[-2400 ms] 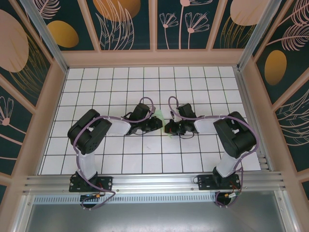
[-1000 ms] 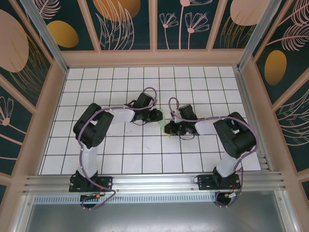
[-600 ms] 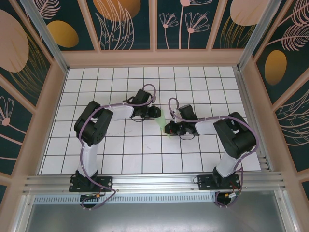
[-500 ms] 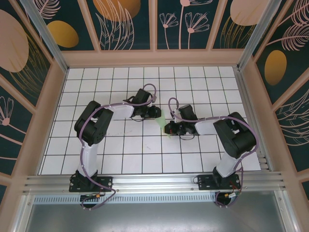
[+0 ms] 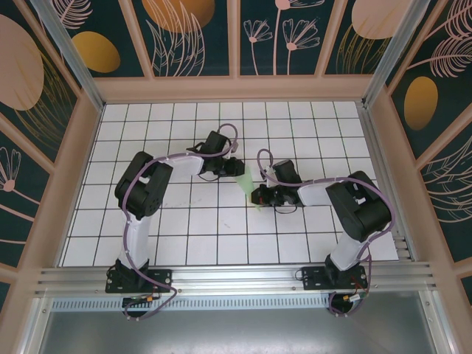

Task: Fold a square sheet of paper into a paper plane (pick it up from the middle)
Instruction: Fold the wing for the fifth time at the center of the table, then move a paper plane to the center of the table.

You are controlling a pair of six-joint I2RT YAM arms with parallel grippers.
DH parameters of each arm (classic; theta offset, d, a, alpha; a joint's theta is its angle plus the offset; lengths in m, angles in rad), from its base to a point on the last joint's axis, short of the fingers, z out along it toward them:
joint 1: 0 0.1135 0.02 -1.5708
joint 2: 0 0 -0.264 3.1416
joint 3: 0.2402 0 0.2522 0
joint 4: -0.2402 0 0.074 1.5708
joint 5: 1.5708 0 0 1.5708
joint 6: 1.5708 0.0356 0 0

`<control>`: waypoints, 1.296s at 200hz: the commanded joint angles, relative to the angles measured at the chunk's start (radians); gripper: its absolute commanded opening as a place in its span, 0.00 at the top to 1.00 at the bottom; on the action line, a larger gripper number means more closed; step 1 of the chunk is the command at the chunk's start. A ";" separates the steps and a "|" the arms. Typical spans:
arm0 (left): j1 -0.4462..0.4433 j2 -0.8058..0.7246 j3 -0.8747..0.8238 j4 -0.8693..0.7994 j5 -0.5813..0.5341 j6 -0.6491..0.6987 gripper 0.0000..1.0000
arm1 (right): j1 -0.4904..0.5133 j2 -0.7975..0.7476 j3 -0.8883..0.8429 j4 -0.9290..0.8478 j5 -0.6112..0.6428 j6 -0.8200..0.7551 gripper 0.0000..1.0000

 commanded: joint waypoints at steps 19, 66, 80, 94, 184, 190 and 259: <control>0.088 0.041 0.021 0.001 -0.179 0.045 0.65 | 0.005 0.082 -0.083 -0.254 0.103 -0.035 1.00; 0.110 0.018 -0.002 0.024 -0.200 0.014 0.64 | 0.005 0.078 -0.083 -0.239 0.097 -0.026 1.00; 0.114 -0.008 -0.018 0.040 -0.210 0.000 0.64 | 0.006 0.071 -0.079 -0.232 0.091 -0.022 1.00; 0.116 -0.054 -0.036 0.053 -0.235 -0.015 0.63 | 0.006 0.057 -0.068 -0.227 0.087 -0.019 1.00; 0.115 -0.473 -0.324 0.135 -0.354 -0.082 0.05 | 0.017 -0.263 0.114 -0.240 0.131 0.005 0.64; 0.115 -0.492 -0.335 0.149 -0.353 -0.080 0.02 | 0.017 -0.295 0.116 -0.248 0.159 0.004 0.60; 0.093 -0.557 -0.553 0.354 -0.182 -0.256 0.01 | -0.105 -0.500 0.056 -0.333 0.461 -0.026 0.31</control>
